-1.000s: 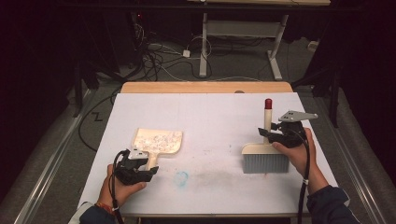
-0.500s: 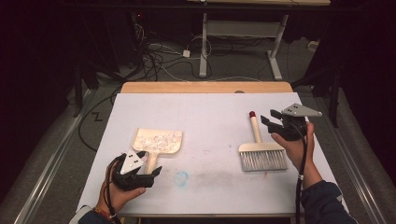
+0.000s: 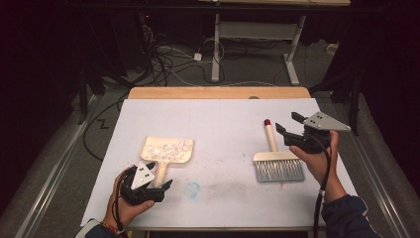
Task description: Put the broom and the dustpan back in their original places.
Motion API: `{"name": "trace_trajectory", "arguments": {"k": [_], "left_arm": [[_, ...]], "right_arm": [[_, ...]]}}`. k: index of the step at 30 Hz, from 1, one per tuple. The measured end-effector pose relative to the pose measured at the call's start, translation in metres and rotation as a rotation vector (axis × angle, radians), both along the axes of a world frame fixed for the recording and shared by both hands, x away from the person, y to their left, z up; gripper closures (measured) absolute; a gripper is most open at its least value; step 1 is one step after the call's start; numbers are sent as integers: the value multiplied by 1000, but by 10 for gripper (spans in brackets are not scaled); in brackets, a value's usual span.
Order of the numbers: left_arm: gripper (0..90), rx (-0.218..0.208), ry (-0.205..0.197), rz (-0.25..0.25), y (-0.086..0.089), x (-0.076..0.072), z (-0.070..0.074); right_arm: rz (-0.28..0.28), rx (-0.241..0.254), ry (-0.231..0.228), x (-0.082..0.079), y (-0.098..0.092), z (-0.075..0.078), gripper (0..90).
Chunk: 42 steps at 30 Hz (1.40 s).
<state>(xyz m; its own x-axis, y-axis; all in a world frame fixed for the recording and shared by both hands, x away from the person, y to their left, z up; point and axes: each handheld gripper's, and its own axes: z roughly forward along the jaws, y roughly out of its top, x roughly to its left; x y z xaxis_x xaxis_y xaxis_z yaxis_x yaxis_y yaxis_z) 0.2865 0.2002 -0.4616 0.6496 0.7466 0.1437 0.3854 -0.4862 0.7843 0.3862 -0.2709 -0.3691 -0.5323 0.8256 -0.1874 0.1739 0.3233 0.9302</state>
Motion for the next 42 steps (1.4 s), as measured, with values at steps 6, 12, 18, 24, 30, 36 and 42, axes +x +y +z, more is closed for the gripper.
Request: {"name": "trace_trajectory", "arguments": {"k": [6, 12, 18, 24, 30, 36, 42], "left_arm": [[190, 10, 2, -12, -2, 0, -1], [186, 15, 3, -11, -2, 0, -2], [182, 13, 1, -13, -2, -1, -1], [182, 13, -4, -14, -2, -1, -1], [182, 19, -2, -18, -3, -2, -1], [182, 20, -4, -20, -4, -2, -2], [181, 23, -3, -22, -4, -2, -2]], "right_arm": [[-40, 0, -26, -6, 5, 2, 261], [-41, 2, -46, -12, 7, 4, 221], [-14, -2, -60, -21, 11, 8, 212], [14, -10, -73, -30, 16, 12, 211], [31, -28, -77, -39, 18, 13, 211], [32, -43, -81, -47, 16, 12, 209], [33, -54, -78, -53, 13, 12, 210]]}}
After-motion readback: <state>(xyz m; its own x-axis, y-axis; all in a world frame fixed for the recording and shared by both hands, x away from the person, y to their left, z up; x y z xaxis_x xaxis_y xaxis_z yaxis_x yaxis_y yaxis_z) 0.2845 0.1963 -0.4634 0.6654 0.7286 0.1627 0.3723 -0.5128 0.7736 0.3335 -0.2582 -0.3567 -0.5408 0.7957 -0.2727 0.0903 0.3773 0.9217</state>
